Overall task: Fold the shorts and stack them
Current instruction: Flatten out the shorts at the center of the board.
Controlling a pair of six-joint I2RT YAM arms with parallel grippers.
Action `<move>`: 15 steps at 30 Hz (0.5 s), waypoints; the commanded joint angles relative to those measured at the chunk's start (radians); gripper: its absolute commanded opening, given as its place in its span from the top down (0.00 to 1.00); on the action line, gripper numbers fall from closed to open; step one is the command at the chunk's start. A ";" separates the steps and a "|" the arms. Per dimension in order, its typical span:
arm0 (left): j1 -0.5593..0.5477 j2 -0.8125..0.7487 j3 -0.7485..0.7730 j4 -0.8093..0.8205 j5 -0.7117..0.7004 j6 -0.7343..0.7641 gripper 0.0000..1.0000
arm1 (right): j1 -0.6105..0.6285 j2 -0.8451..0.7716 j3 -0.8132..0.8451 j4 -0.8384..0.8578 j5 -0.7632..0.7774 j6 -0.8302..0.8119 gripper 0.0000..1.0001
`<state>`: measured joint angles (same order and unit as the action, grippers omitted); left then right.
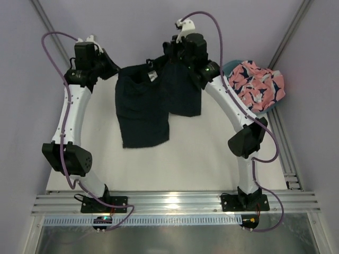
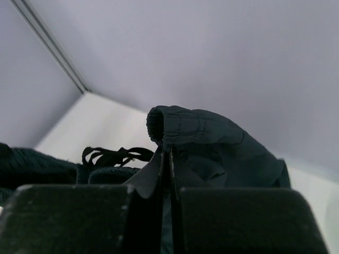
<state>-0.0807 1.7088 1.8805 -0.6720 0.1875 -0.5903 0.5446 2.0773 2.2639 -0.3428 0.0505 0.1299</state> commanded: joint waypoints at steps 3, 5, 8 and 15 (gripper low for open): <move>0.004 -0.136 0.028 -0.158 0.000 0.093 1.00 | -0.038 -0.123 0.108 0.188 -0.058 0.020 0.96; 0.001 -0.235 -0.107 -0.132 0.044 0.109 1.00 | -0.054 -0.204 -0.022 0.199 -0.090 0.033 0.96; -0.022 -0.345 -0.376 -0.078 0.098 0.081 1.00 | -0.070 -0.346 -0.316 0.212 -0.089 0.037 0.96; -0.209 -0.518 -0.849 -0.009 0.044 0.018 1.00 | -0.107 -0.686 -1.117 0.310 0.003 0.164 0.97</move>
<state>-0.2394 1.2064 1.1549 -0.6407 0.2829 -0.5514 0.4728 1.4895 1.3666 -0.1070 -0.0639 0.2337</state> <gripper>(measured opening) 0.005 0.040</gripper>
